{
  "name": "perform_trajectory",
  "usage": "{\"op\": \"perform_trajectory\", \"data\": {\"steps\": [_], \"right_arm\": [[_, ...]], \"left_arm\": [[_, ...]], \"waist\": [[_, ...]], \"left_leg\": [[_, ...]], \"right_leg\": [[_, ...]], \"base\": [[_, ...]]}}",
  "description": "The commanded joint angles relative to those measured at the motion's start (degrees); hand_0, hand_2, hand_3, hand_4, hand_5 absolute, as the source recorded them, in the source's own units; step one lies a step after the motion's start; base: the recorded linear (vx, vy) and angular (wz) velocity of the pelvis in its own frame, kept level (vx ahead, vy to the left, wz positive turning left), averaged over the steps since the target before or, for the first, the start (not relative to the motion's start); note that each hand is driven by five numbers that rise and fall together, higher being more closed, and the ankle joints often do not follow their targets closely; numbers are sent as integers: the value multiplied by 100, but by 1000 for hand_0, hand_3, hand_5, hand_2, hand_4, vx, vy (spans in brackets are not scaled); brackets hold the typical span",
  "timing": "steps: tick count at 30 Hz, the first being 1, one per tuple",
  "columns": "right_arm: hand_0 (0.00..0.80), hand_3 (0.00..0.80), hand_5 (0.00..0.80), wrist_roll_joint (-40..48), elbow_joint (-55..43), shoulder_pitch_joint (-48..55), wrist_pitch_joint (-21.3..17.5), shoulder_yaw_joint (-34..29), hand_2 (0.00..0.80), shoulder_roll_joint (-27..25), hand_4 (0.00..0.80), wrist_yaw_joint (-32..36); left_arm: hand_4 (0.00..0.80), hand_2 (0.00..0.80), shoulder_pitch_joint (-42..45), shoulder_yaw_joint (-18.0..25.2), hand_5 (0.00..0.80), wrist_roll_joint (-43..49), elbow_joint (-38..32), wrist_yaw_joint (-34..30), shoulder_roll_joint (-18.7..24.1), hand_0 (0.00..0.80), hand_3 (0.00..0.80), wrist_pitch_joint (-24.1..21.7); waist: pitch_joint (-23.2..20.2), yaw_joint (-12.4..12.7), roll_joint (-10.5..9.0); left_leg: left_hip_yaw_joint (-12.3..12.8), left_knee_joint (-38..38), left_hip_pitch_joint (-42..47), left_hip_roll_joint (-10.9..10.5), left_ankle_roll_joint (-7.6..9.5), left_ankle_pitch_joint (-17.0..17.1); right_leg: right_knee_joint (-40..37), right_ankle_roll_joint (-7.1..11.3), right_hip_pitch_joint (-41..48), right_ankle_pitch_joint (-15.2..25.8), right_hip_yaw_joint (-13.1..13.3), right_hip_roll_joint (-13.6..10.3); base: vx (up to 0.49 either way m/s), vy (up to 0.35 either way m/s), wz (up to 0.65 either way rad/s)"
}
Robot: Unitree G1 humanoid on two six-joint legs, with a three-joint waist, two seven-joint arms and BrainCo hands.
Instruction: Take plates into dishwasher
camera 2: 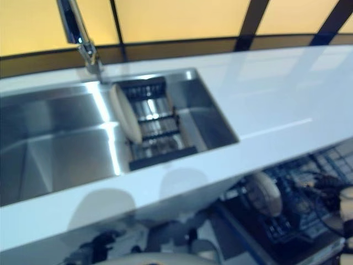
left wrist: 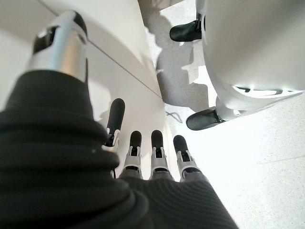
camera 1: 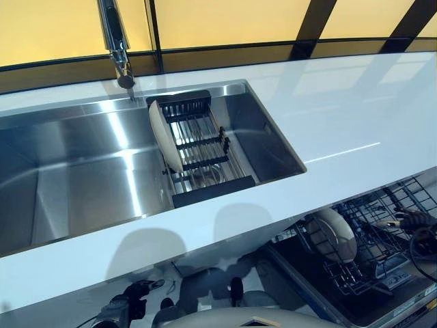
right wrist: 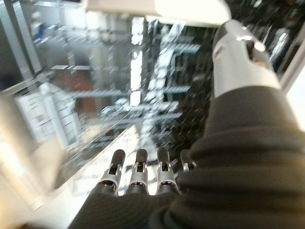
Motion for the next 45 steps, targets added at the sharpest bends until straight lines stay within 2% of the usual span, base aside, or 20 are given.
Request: {"op": "perform_trajectory", "data": {"steps": [1, 4, 9, 11, 17, 21, 34, 38, 45], "right_arm": [[0, 0, 0, 198, 263, -169, -29, -227, 0, -556, 0, -263], [0, 0, 0, 489, 336, -84, 99, -524, 0, -732, 0, -647], [0, 0, 0, 475, 100, -18, 603, -924, 0, -890, 0, -1325], [0, 0, 0, 750, -15, -38, 750, -1063, 0, -987, 0, -1700], [0, 0, 0, 1622, -723, -506, 891, -1330, 0, -1148, 0, -3101], [0, 0, 0, 1946, -1151, -929, 820, -1317, 0, -1252, 0, -3538], [0, 0, 0, 2633, -1742, -2508, 470, -370, 0, -1691, 0, -3691], [0, 0, 0, 3044, -2269, -3000, 542, 45, 0, -1530, 0, -3671], [0, 0, 0, 2995, -2799, -3649, 626, 753, 0, -987, 0, -3359]], "left_arm": [[0, 0, -502, -22, 0, -86, 193, 56, 164, 0, 0, -252], [0, 0, -507, -63, 0, -141, 176, 78, 173, 0, 0, -241], [0, 0, -510, -110, 0, -264, 185, 108, 169, 0, 0, -269], [0, 0, -521, -133, 0, -317, 150, 130, 171, 0, 0, -227], [0, 0, -475, -172, 0, -449, 200, 170, 118, 0, 0, -268], [0, 0, -451, -175, 0, -492, 264, 158, 67, 0, 0, -298], [0, 0, -338, -242, 0, -439, 342, 130, -4, 0, 0, -360], [0, 0, -339, -218, 0, -353, 305, 111, -11, 0, 0, -286], [0, 0, -403, -227, 0, -269, 292, 139, -68, 0, 0, -180]], "waist": [[-142, -56, -66], [-138, -86, -77], [-130, -128, -81], [-118, -131, -75], [-134, -102, -17], [-172, -53, 33], [-321, 167, 5], [-330, 233, -12], [-355, 340, -15]], "left_leg": [[-4, 60, -44, 28, 318, -267], [1, 58, -43, 29, 321, -269], [-6, 57, -59, 14, 328, -272], [-16, 58, -54, 9, 326, -269], [-68, 52, -52, -24, 312, -266], [-109, 40, -50, -58, 303, -268], [-239, 19, -47, -115, 255, -269], [-288, 21, -46, -126, 230, -253], [-355, 21, -48, -136, 215, -221]], "right_leg": [[373, 431, -10, -217, -14, -57], [372, 434, -30, -200, 20, -43], [354, 429, -50, -190, 76, -25], [349, 422, -40, -188, 79, -24], [310, 393, 11, -229, 75, -32], [262, 366, 62, -265, 35, -48], [141, 320, 208, -321, -162, -101], [125, 306, 240, -326, -216, -110], [105, 283, 309, -344, -288, -123]], "base": [[3, 6, -3], [2, 12, -4], [-3, 13, -7], [0, 0, 0], [4, 21, 0], [11, 49, 0], [1, 6, 0], [9, -2, 2], [22, -3, 4]]}}
